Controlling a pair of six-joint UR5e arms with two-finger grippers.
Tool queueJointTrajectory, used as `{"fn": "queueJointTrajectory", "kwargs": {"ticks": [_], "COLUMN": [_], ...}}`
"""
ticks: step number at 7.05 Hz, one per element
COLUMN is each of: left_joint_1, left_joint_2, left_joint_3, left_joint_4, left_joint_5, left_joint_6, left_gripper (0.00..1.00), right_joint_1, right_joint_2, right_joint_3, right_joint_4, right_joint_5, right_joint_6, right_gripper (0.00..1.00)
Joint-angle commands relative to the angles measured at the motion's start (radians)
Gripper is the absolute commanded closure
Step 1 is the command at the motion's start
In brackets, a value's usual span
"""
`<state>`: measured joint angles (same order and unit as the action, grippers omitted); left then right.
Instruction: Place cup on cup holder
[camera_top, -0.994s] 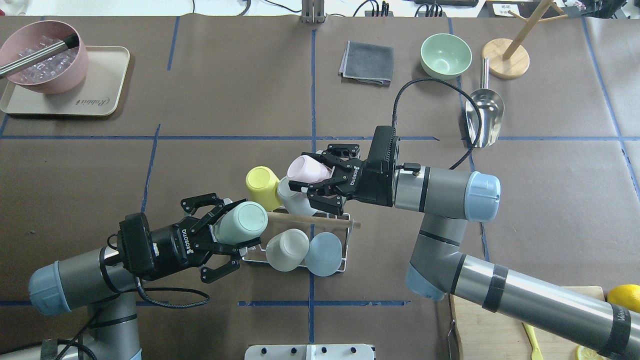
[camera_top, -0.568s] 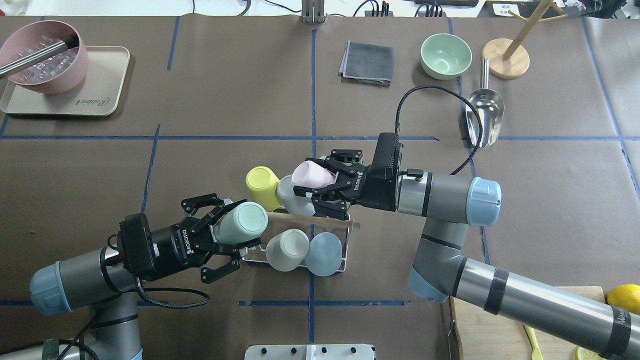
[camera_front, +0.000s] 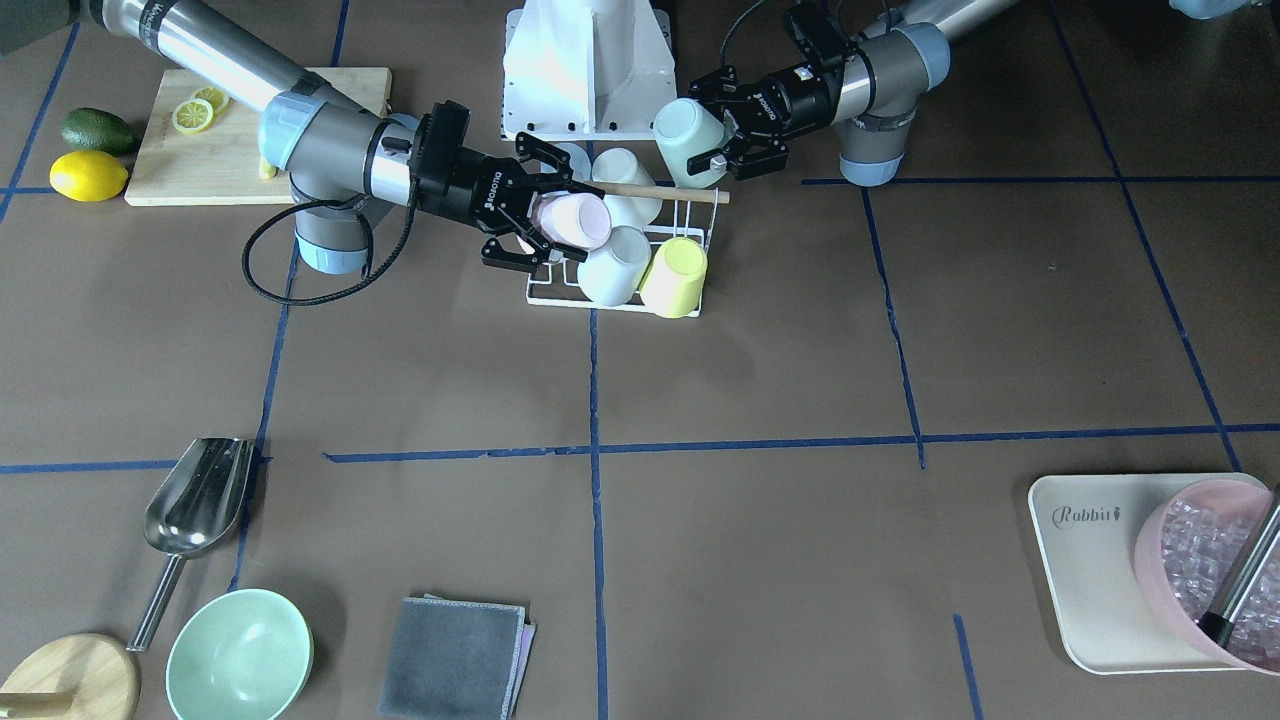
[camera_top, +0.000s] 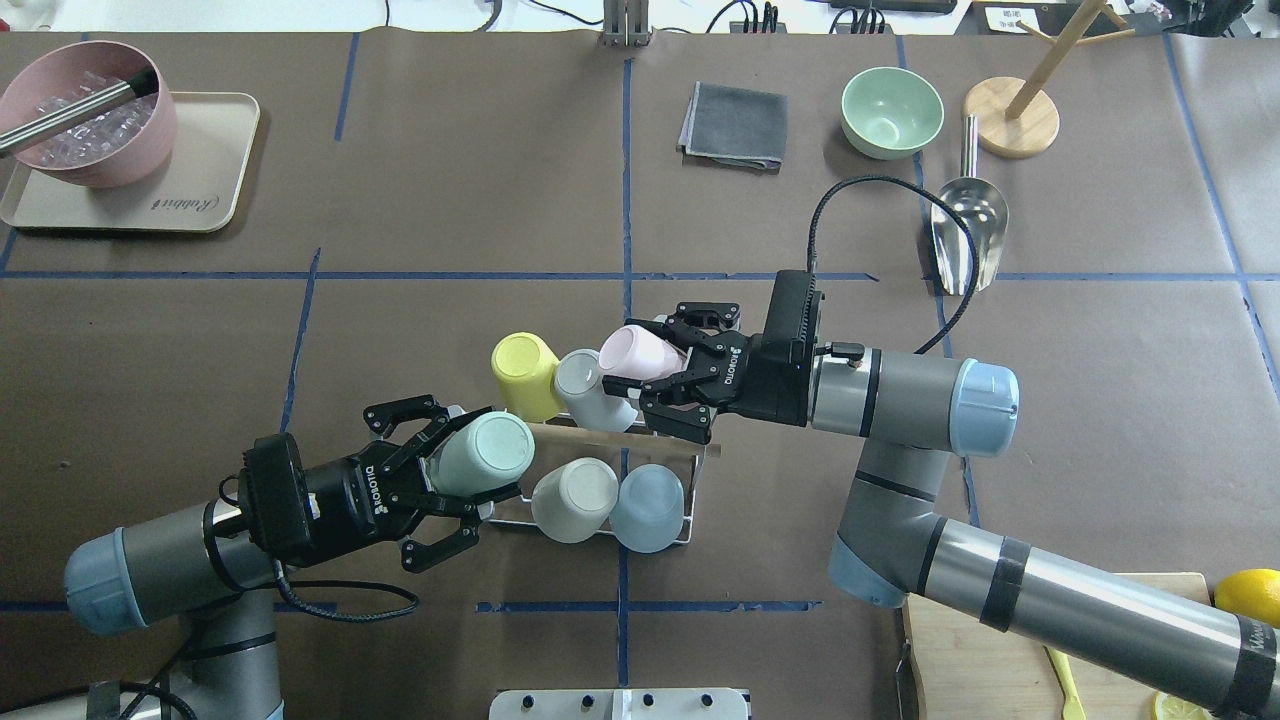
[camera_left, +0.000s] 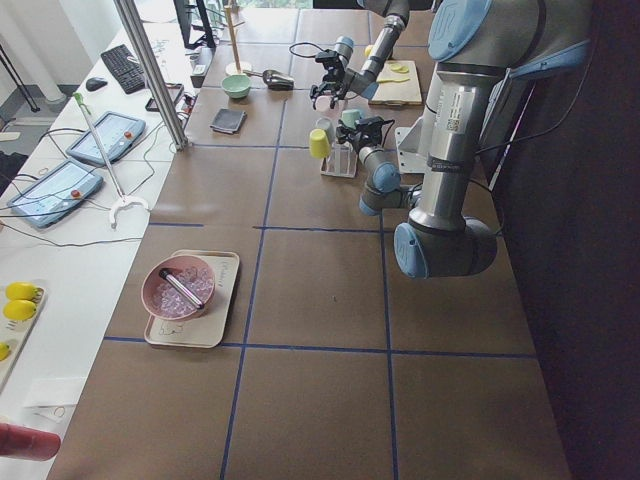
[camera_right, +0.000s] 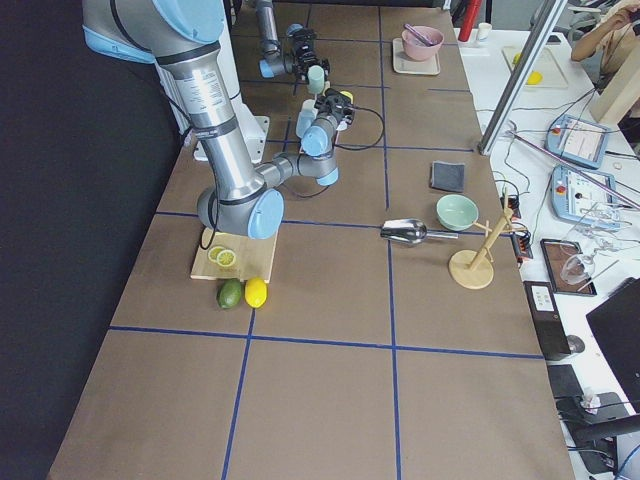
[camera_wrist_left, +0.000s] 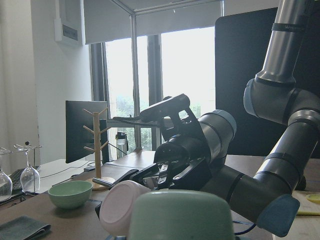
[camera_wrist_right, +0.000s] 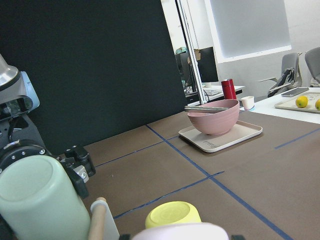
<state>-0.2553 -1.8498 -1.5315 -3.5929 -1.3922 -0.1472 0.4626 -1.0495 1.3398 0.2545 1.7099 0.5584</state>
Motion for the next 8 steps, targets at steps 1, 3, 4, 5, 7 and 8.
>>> {"fn": "queueJointTrajectory", "kwargs": {"ticks": [1,3,4,5,7,8], "left_joint_1": [0.034,0.036,0.036,0.036,0.036,0.036], "left_joint_2": [0.0,0.001,0.001,0.001,0.001,0.001], "left_joint_3": [0.03,0.037,0.036,0.036,0.036,0.036], "left_joint_4": [-0.024,-0.032,-0.036,-0.041,-0.058,-0.061], "left_joint_5": [0.04,0.051,0.051,0.053,0.056,0.062], "left_joint_6": [0.0,0.0,0.005,0.006,0.002,0.002], "left_gripper": [0.92,0.91,0.69,0.01,0.0,0.0], "right_joint_1": [0.005,0.008,0.013,0.013,0.042,0.062], "right_joint_2": [-0.001,-0.003,-0.003,-0.001,0.006,0.016], "right_joint_3": [-0.002,-0.002,-0.002,-0.004,-0.004,0.002], "right_joint_4": [0.015,0.017,0.015,0.015,0.008,-0.01], "right_joint_5": [-0.003,-0.001,-0.001,-0.001,0.005,0.001], "right_joint_6": [-0.009,-0.009,-0.009,-0.009,-0.006,0.001], "right_gripper": [0.01,0.0,0.0,0.0,0.0,0.0]}}
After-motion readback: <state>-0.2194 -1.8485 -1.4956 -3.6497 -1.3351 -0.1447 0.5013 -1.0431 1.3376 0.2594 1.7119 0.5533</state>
